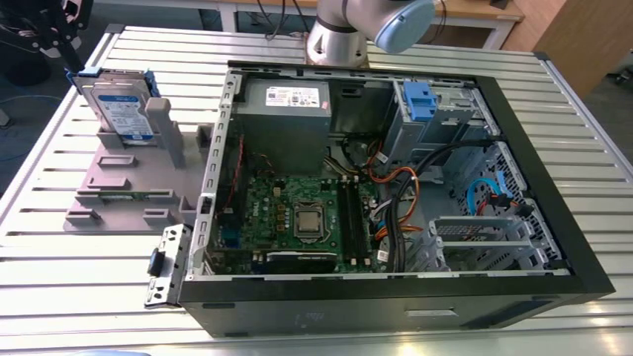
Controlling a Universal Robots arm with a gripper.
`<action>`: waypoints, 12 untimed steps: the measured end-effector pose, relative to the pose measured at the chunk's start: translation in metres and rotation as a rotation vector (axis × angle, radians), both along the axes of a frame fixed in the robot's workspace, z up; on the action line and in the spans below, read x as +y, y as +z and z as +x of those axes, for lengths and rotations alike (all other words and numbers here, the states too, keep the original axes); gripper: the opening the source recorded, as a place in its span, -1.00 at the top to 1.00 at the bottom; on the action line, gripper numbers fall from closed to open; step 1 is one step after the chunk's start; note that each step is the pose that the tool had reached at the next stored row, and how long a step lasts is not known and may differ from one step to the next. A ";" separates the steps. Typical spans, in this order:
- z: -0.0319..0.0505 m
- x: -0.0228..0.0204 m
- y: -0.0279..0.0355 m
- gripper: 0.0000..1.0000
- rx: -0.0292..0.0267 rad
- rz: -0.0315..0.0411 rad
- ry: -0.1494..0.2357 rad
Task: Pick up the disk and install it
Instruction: 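Pick up the disk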
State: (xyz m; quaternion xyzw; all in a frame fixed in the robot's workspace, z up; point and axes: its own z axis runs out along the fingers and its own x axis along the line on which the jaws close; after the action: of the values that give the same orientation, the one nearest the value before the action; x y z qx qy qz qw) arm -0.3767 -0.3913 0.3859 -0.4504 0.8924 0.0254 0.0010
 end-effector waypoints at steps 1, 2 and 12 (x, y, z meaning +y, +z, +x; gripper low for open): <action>0.0000 0.0000 0.0000 0.79 0.0000 0.0000 0.001; 0.0000 0.0000 0.0000 0.79 0.0000 0.0000 0.002; 0.0000 0.0000 0.0000 0.79 0.0001 0.0000 0.011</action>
State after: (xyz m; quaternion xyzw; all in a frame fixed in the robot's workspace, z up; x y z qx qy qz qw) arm -0.3767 -0.3913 0.3859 -0.4552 0.8900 0.0254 0.0009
